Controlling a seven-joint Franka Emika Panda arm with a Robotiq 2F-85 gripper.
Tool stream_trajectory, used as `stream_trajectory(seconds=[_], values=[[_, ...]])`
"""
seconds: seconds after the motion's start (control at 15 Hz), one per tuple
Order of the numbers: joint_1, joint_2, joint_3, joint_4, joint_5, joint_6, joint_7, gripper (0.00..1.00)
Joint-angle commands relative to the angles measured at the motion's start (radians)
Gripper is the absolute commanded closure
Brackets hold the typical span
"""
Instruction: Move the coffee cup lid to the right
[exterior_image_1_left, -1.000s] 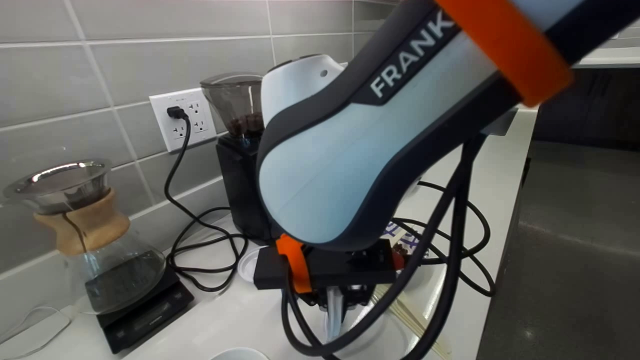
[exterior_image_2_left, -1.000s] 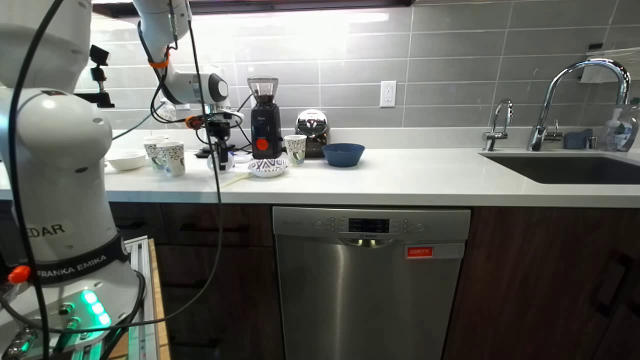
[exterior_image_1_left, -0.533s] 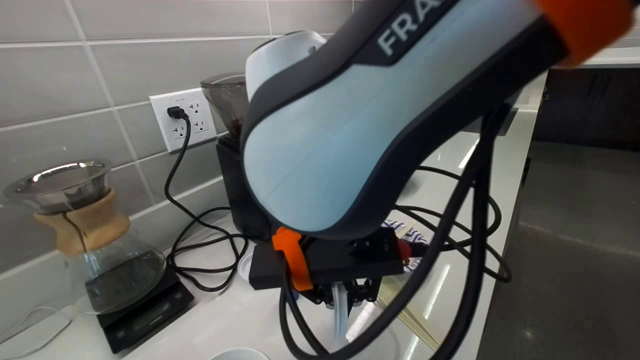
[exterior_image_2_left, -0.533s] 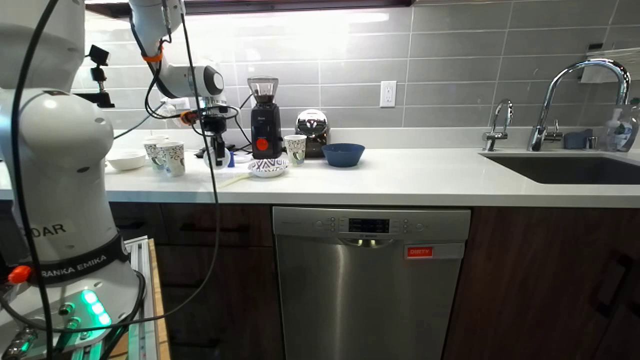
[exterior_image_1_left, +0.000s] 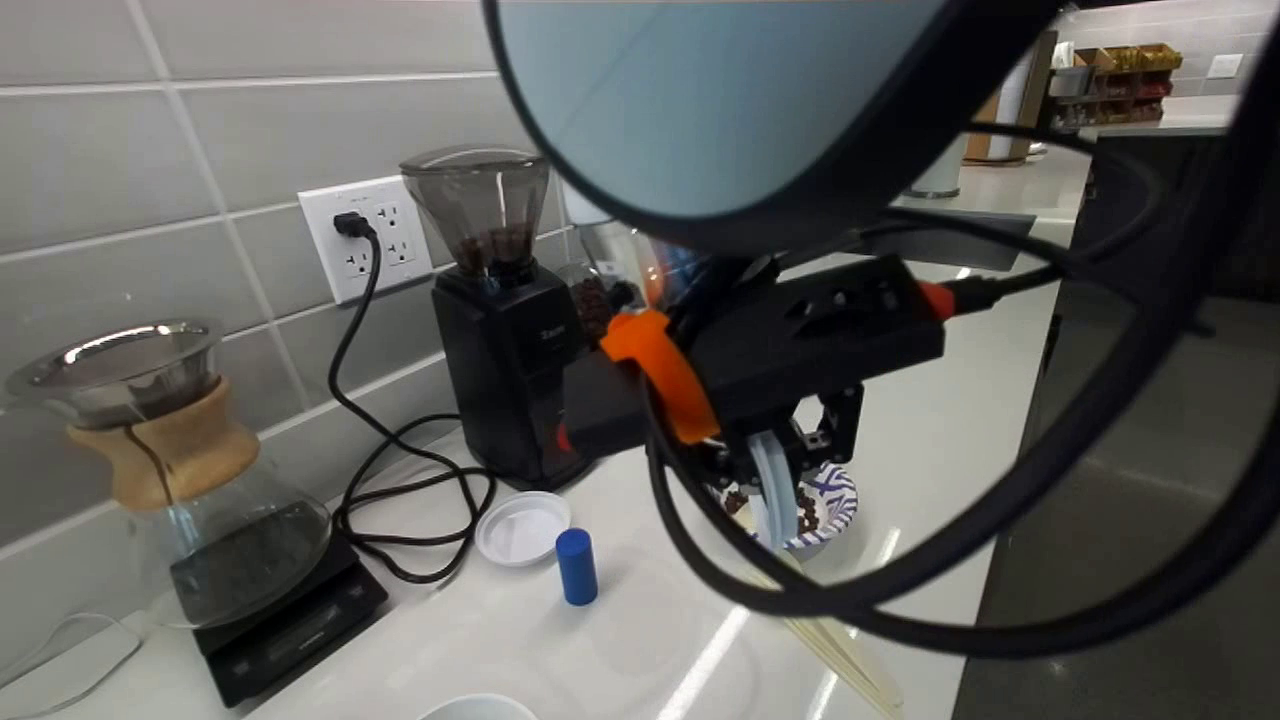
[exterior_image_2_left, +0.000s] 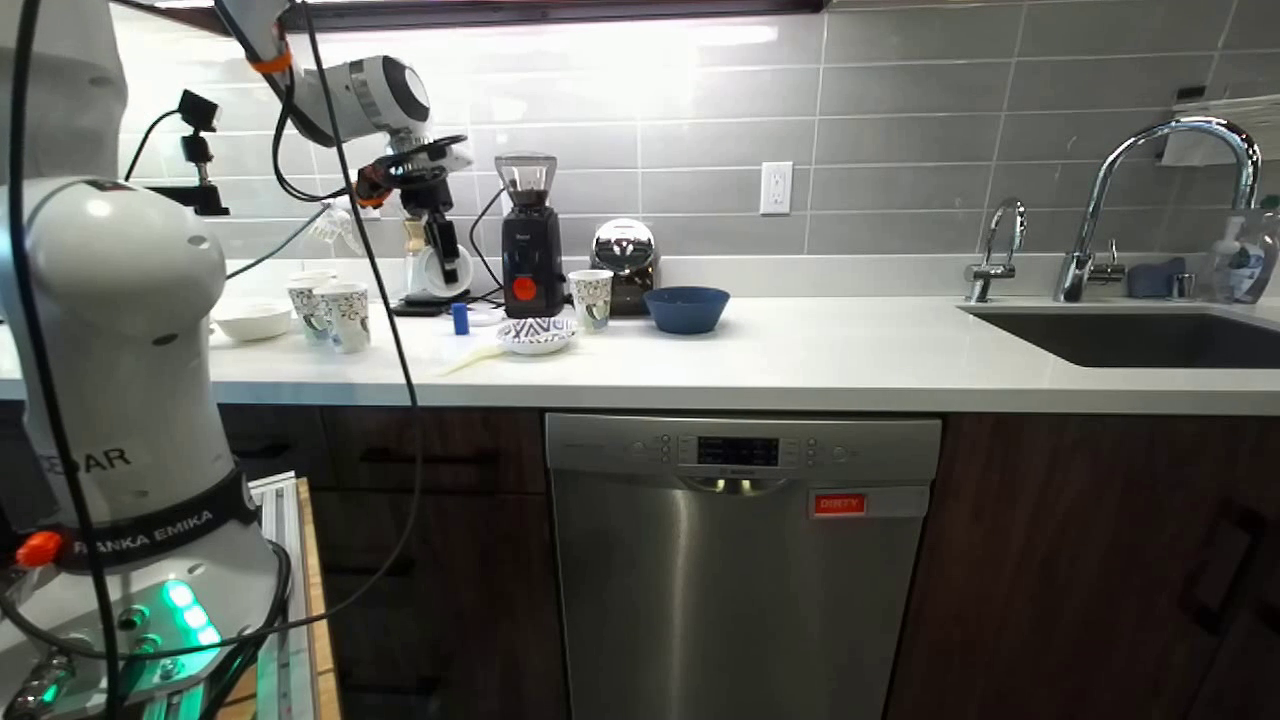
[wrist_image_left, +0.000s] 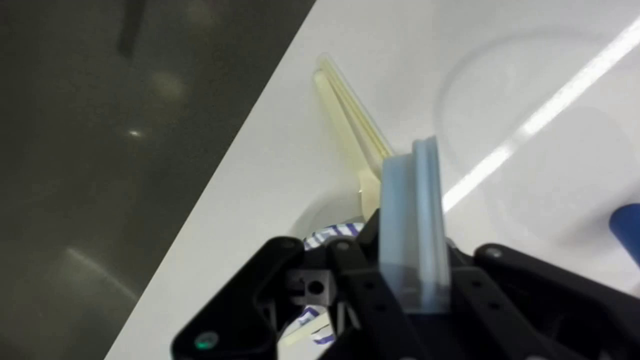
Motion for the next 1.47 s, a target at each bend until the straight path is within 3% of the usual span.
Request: stream_trajectory(seconds=[0.0,0.13,0.2,0.67,0.73,1.07,1.4], values=[[-0.063,-0.083,0.01,-0.012,-0.007,-0.046,-0.094,0.98],[-0.103,-0.116,-0.002,-0.005,0.019,-0.094,-0.188,0.98],[-0.093,-0.074,0.024,0.003,0.001,-0.06,-0.112,0.94],[-0.125,-0.102,0.02,0.003,0.004,-0.082,-0.171,0.94],[-0.13,-0.08,0.018,0.022,-0.044,-0.128,-0.165,0.98],[-0.189,0.022,-0.023,0.114,-0.235,-0.216,-0.223,0.98],[-0.234,0.198,-0.105,0.229,-0.364,-0.191,-0.314,0.98]])
